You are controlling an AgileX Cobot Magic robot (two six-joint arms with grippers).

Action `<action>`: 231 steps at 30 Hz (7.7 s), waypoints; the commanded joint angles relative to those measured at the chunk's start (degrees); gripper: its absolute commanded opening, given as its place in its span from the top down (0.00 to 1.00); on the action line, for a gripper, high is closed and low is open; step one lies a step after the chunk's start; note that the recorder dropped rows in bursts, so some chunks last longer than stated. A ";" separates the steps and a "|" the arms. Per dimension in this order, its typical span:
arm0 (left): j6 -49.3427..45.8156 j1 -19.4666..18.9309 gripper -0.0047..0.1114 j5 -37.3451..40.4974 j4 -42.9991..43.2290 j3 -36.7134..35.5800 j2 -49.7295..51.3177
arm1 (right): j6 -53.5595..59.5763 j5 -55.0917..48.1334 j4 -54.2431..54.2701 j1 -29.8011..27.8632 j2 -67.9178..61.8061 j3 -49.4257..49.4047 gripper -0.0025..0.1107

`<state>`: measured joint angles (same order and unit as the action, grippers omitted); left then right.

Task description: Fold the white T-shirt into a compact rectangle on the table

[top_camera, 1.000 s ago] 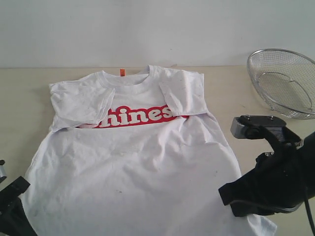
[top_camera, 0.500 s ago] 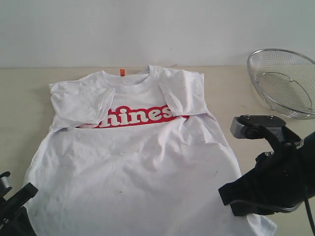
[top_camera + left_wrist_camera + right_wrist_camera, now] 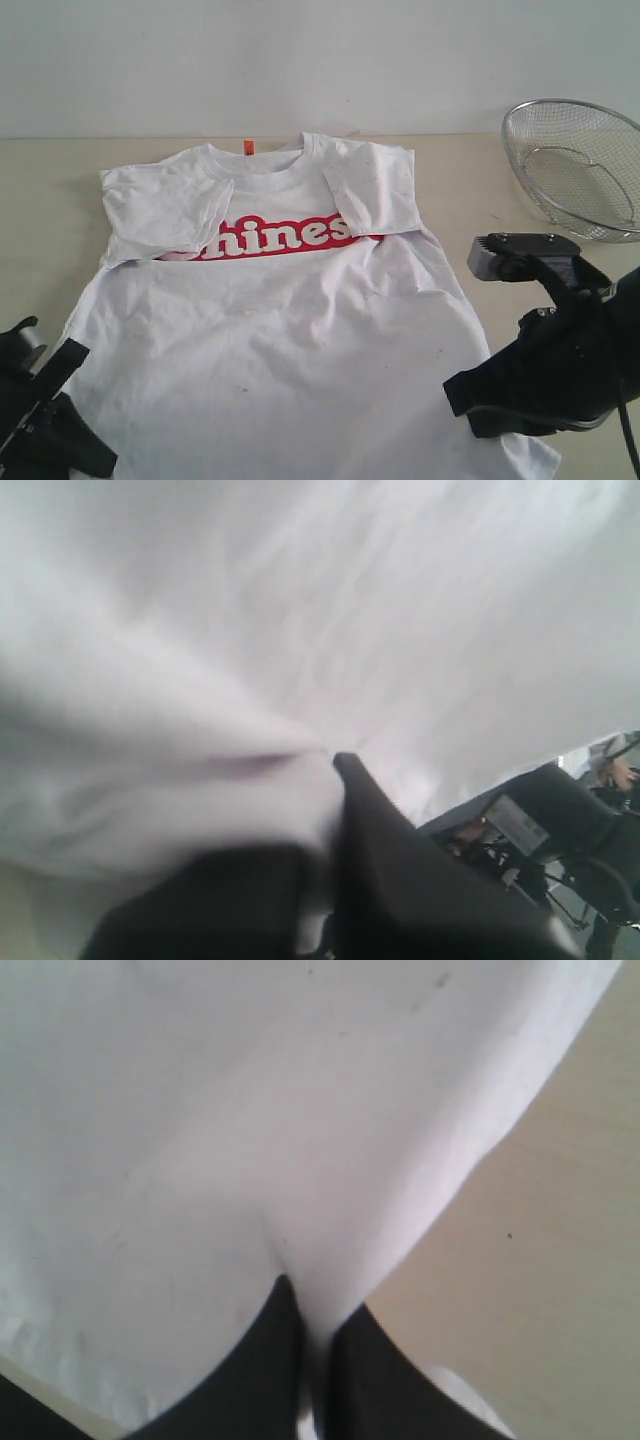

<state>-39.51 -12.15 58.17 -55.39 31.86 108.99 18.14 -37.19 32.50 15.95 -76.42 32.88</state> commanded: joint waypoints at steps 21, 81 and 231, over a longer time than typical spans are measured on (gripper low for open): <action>-10.95 0.21 0.92 6.54 -14.56 -0.96 -18.57 | 4.92 3.97 10.47 0.05 6.67 -0.13 0.98; 5.18 2.43 0.92 -4.24 -2.65 -0.37 -45.73 | -4.63 -3.63 2.98 0.05 17.67 -0.13 0.98; -6.95 7.43 0.92 2.60 1.20 23.59 -9.52 | -0.22 15.20 0.22 -3.43 -8.83 6.99 0.98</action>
<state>-45.70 -6.52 64.96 -53.65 58.45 100.03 17.57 -23.38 32.28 12.69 -85.43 41.12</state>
